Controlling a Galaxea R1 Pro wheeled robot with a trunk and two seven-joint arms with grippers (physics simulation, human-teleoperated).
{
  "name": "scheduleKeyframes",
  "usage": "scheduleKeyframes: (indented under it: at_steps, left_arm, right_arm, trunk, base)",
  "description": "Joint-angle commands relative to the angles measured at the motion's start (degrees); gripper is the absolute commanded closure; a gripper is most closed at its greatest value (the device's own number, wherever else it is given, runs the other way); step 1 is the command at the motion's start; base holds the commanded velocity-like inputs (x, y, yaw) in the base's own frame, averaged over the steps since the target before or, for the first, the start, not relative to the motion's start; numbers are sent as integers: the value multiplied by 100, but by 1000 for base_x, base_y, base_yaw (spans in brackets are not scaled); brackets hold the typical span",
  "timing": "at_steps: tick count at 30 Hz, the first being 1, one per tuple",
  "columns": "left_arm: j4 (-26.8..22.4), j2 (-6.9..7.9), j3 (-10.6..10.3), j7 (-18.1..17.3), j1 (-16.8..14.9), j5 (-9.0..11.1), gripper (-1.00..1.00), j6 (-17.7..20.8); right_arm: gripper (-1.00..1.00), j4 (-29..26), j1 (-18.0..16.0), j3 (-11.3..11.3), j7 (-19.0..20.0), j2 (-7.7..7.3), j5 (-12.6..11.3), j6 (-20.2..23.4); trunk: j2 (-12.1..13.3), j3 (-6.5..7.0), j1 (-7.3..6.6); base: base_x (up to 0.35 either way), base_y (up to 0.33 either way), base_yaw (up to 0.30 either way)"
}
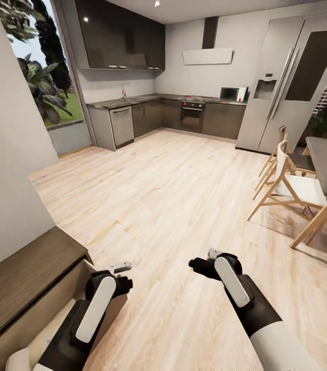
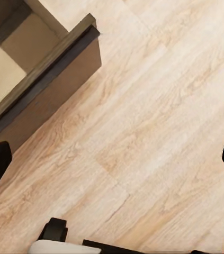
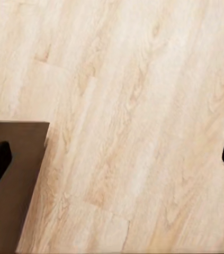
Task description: Place each of the two pumpkins and all three candles from the living room inside a cabinet in the living room (use any cabinet), then make sure every cabinet is closed, and position the cauldron so it is next to a table in the living room.
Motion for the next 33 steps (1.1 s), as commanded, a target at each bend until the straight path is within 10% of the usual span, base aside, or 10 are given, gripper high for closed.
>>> scheduleKeyframes:
  at_steps: [1,13,21,28,33]
  left_arm:
    - [18,1,-3,46,-3,54,-100,11]
    - [1196,51,-33,-40,-3,18,-100,-314]
    - [1880,165,-116,-1038,-3,-162,-100,-859]
    - [2743,172,-211,-1209,-3,-231,-100,-1580]
    - [3491,233,-562,-1975,-3,-424,-100,-2233]
  right_arm:
    - [-100,73,-6,7,-64,-9,-50,-49]
    - [-100,2221,-6,43,-81,-156,402,-2202]
    - [-100,3422,-6,58,-70,-138,550,-3557]
    - [-100,3934,-6,60,-36,-141,593,-3919]
    - [-100,4260,-6,74,-25,-121,617,-4186]
  trunk:
    - [-3,-3,0]
    - [-3,30,0]
    - [-3,52,0]
    - [-3,72,0]
    - [-3,86,0]
  base:
    - [0,0,-280]
    - [0,0,-280]
    - [0,0,-280]
    - [0,0,-280]
    - [0,0,-280]
